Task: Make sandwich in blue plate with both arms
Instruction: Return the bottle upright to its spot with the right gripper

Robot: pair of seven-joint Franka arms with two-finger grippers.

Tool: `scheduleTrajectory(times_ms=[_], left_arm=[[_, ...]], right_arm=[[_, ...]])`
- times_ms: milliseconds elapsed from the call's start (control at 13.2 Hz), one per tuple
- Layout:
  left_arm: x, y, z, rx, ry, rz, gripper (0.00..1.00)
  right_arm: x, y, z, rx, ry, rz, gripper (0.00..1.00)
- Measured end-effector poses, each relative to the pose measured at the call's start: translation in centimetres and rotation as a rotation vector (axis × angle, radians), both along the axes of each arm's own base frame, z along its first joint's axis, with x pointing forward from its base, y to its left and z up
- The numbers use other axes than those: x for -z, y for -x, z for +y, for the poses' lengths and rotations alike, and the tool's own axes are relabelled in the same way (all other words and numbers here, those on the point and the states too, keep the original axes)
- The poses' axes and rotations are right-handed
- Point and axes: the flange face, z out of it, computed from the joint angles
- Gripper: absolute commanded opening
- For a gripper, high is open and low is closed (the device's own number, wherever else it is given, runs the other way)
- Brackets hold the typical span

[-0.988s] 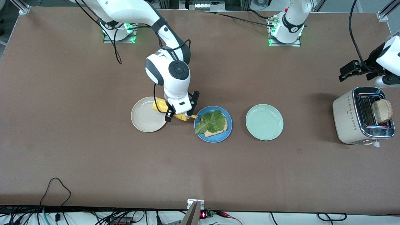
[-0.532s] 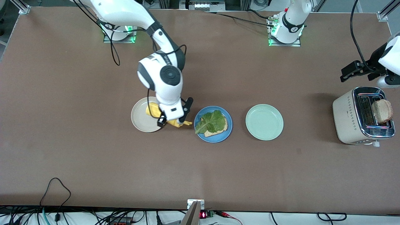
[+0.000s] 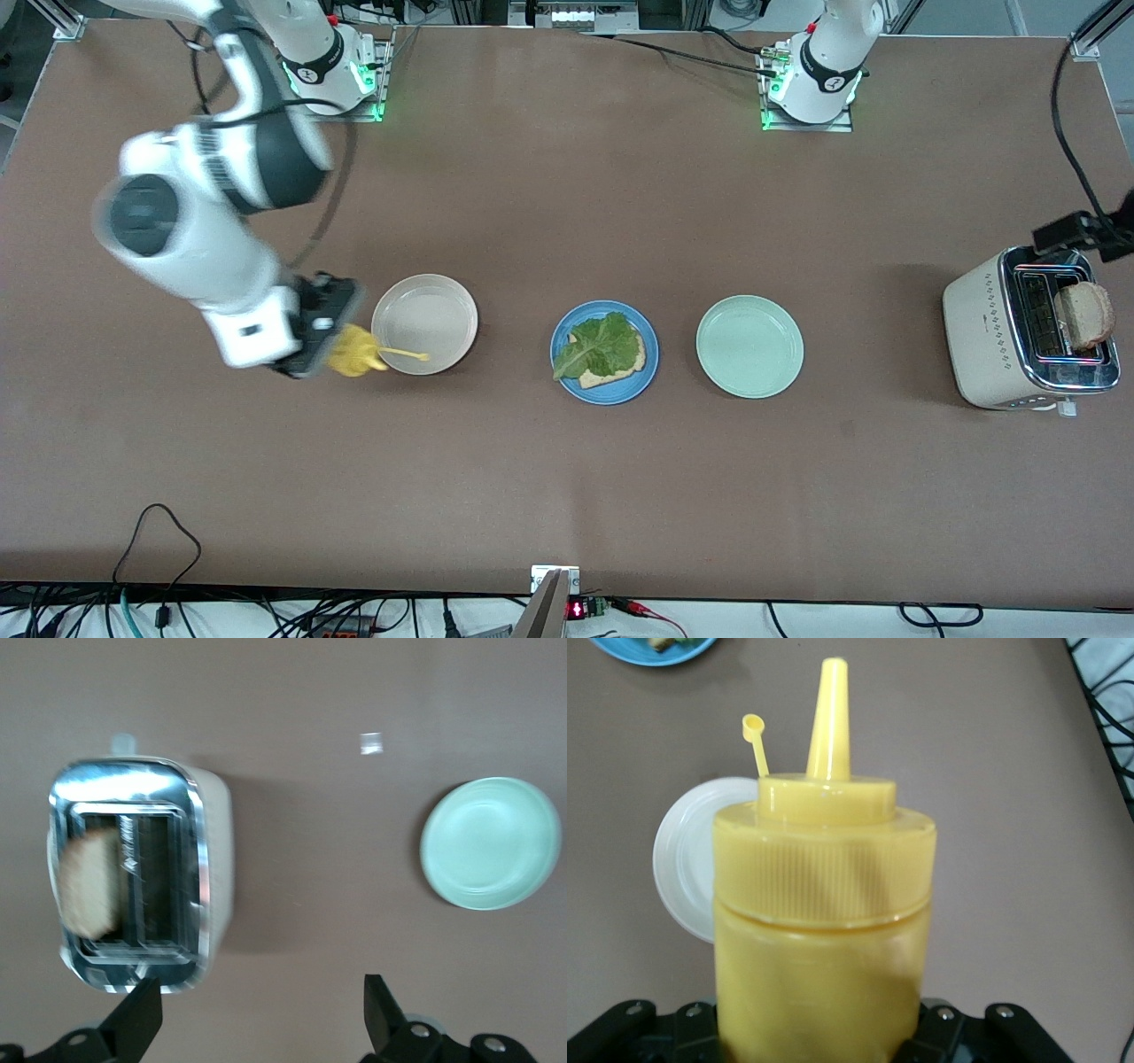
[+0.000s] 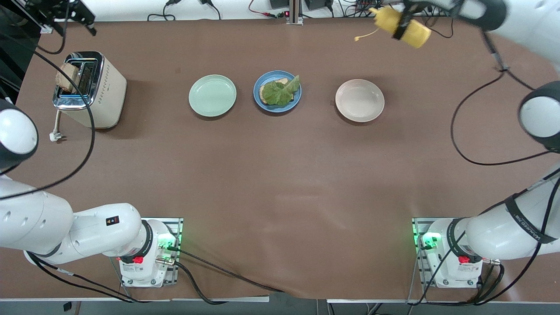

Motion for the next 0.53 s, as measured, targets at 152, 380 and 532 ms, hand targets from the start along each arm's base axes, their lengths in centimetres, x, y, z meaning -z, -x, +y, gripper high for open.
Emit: scheduleTrajectory(times_ms=[152,380,532], left_arm=[[4.0,-0.3,6.0,0.063,0.018,0.003,1.00],[8.4,-0.2,10.9,0.148,0.041,0.011,1.00],[10.2,-0.1,12.2,0.178,0.050,0.033,0.95]], right_arm=[[0.3,0.1,-8.9,-0.062,-0.154,0.022,0.00],[3.5,2.3,-21.0,-0.185,-0.384,0.000,0.00],[6.6,4.3,-26.4,-0.255,-0.518,-0.054,0.00]])
